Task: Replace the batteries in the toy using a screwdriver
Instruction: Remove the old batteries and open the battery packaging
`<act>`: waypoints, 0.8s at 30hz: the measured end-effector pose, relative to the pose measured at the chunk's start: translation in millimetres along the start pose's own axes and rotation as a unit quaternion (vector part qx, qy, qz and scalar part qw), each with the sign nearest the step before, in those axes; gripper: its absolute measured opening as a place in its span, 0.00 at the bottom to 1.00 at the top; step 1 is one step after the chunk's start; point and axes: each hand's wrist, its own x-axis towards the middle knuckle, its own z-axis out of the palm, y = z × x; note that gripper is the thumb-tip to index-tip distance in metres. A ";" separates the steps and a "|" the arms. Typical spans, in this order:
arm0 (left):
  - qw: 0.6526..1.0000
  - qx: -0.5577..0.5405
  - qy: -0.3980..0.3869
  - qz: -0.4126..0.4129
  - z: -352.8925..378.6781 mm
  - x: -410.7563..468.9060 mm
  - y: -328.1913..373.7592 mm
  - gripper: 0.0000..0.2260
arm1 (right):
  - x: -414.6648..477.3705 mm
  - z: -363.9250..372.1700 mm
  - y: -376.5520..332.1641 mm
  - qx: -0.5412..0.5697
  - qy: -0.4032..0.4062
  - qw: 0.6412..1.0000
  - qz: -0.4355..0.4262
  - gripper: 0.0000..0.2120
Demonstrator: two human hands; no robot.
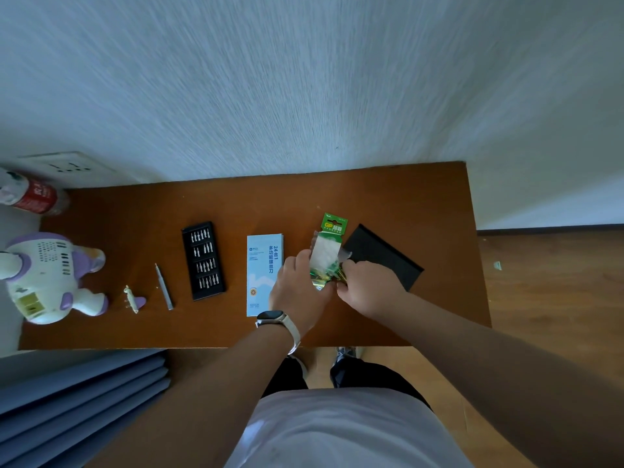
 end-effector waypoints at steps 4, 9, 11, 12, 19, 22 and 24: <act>1.000 -0.006 -0.004 0.004 -1.7 -1.9 -1.2 0.29 | -5.7 5.5 -2.9 0.041 -0.002 0.999 0.010 0.14; 1.000 0.001 -0.014 0.007 -5.0 -5.1 -2.3 0.29 | -19.0 3.1 3.5 0.219 -0.058 0.973 0.053 0.16; 1.000 0.002 -0.010 0.010 -8.1 -9.2 -2.3 0.28 | -29.1 -1.8 8.3 0.274 -0.083 0.956 0.065 0.17; 1.000 0.001 -0.007 0.011 -9.7 -11.5 -2.5 0.28 | -34.5 -5.1 10.0 0.291 -0.088 0.951 0.065 0.17; 0.995 -0.085 0.050 0.034 -41.7 -32.9 4.7 0.22 | -63.3 -38.4 4.0 0.382 -0.036 0.922 0.048 0.15; 0.970 -0.243 -0.003 0.008 -65.6 -45.5 16.6 0.15 | -71.6 -58.2 -9.3 0.414 0.010 0.910 0.008 0.13; 0.924 -0.368 -0.094 -0.027 -81.2 -50.2 21.6 0.13 | -75.9 -69.9 -19.8 0.421 0.030 0.907 -0.017 0.13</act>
